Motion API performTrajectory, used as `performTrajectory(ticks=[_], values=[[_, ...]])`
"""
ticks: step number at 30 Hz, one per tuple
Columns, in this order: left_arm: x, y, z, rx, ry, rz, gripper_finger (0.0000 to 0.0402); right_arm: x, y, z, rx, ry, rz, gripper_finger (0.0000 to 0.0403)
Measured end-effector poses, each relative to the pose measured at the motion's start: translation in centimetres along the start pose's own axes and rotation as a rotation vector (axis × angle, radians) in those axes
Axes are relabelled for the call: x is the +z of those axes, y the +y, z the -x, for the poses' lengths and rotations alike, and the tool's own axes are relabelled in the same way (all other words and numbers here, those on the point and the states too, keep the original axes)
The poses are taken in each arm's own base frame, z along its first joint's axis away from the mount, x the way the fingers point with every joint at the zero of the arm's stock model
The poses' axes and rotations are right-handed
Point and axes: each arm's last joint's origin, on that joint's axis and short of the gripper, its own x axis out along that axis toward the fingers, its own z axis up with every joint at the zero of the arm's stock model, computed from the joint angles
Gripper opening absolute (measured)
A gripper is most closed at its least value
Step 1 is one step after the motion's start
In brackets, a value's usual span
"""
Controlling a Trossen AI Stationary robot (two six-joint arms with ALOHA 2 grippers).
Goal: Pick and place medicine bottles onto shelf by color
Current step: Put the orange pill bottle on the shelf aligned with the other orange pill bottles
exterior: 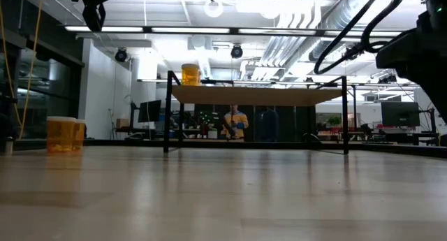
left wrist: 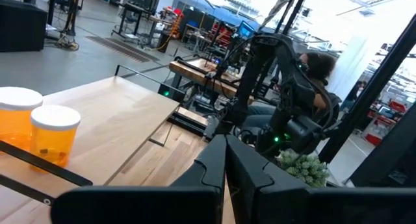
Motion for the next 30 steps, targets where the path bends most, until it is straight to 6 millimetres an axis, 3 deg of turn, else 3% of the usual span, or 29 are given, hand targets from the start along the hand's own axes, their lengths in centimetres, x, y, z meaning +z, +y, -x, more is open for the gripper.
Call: performTrajectory(ticks=[4,12,18,25,30], values=[[0.0,0.0,0.0,0.003,-0.001,0.0,0.0,0.0,0.0,-0.1,-0.005,-0.003,0.0,0.0264],[0.0,0.0,0.0,0.005,-0.002,0.0,0.0,0.1,-0.1,-0.1,-0.017,-0.009,0.0,0.0195],[0.0,0.1,0.0,0.016,-0.006,0.0,0.0,0.2,-0.3,0.6,0.006,-0.025,0.026,0.0204],[0.0,0.1,0.0,0.026,-0.01,0.0,0.0,1.2,-0.2,5.6,0.046,-0.205,0.15,0.0215],[0.0,0.1,0.0,0.026,-0.01,0.001,0.0,3.1,2.5,10.9,0.221,-0.306,0.355,0.0207]])
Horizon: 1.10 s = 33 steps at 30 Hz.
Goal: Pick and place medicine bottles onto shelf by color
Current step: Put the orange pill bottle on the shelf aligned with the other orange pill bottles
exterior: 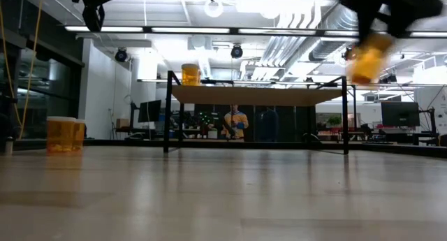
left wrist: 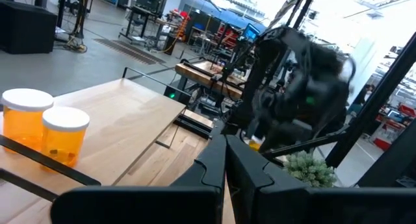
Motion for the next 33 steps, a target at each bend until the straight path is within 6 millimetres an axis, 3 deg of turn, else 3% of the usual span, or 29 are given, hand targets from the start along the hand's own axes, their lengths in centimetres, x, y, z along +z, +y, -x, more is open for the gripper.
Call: performTrajectory(ticks=[6,15,24,28,33], values=[[-0.1,0.0,-0.2,0.005,0.008,0.015,0.0,6.8,3.7,3.1,0.122,-0.127,0.23,0.0207],[-1.4,-0.1,-3.2,0.075,0.145,0.087,0.0,15.7,10.2,4.0,0.18,-0.284,0.561,0.0207],[1.0,-0.7,-7.3,0.239,0.137,-0.024,0.0,20.1,14.0,1.7,0.215,-0.326,0.751,0.0206],[1.4,-0.2,-8.8,0.249,0.17,-0.022,0.0,21.0,13.9,0.1,0.237,-0.309,0.76,0.0206],[1.3,0.2,-9.9,0.233,0.205,-0.009,0.0,22.1,13.3,-0.1,0.213,-0.323,0.736,0.0206]])
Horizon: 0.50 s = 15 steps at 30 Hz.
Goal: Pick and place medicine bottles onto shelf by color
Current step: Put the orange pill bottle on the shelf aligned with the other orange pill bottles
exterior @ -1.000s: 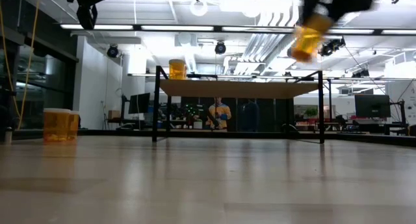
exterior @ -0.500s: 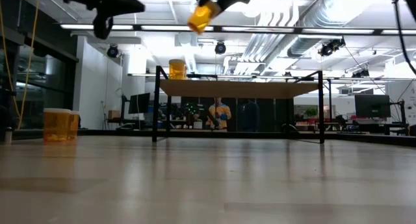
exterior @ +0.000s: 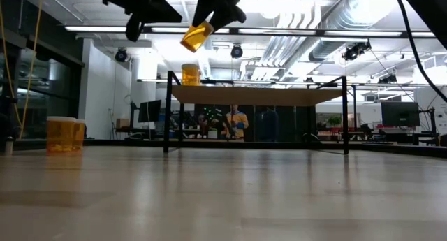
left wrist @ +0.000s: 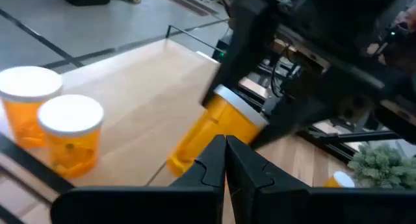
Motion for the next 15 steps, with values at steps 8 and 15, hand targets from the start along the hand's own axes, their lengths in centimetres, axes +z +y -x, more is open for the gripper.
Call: performTrajectory(ticks=[8,15], values=[[-0.4,0.5,-1.2,0.034,0.025,0.024,0.0,0.3,-0.6,-0.1,0.014,-0.016,-0.005,0.0206],[-0.5,1.0,-2.1,0.068,0.021,0.056,0.0,0.5,-1.0,-0.1,0.005,-0.032,0.002,0.0206]])
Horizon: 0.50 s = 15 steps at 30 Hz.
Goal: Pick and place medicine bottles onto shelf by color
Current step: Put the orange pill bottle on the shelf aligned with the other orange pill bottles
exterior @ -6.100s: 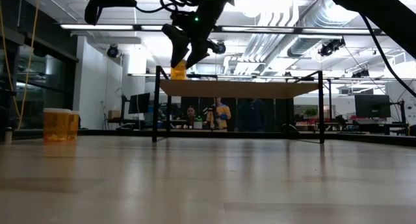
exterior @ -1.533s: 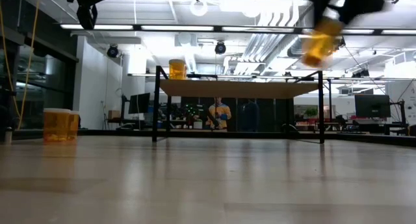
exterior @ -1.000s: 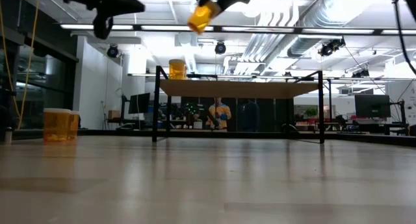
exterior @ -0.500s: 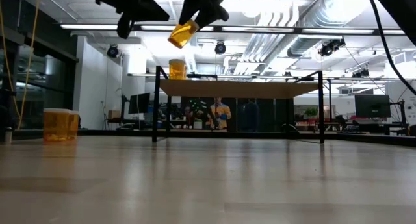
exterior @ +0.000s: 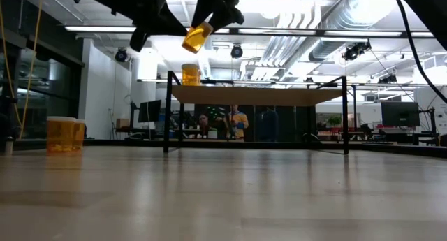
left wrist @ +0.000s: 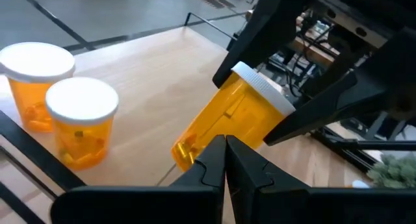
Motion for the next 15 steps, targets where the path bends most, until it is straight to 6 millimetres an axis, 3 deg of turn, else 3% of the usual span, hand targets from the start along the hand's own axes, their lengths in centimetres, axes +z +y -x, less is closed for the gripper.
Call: performTrajectory(ticks=[10,15], values=[[-0.5,-0.1,-0.8,-0.02,0.033,-0.001,0.0,0.5,-1.0,-0.1,-0.018,-0.038,-0.022,0.0206],[-0.6,0.3,-0.2,-0.017,0.079,-0.04,0.0,0.7,-1.2,-0.1,-0.021,-0.054,-0.029,0.0206]])
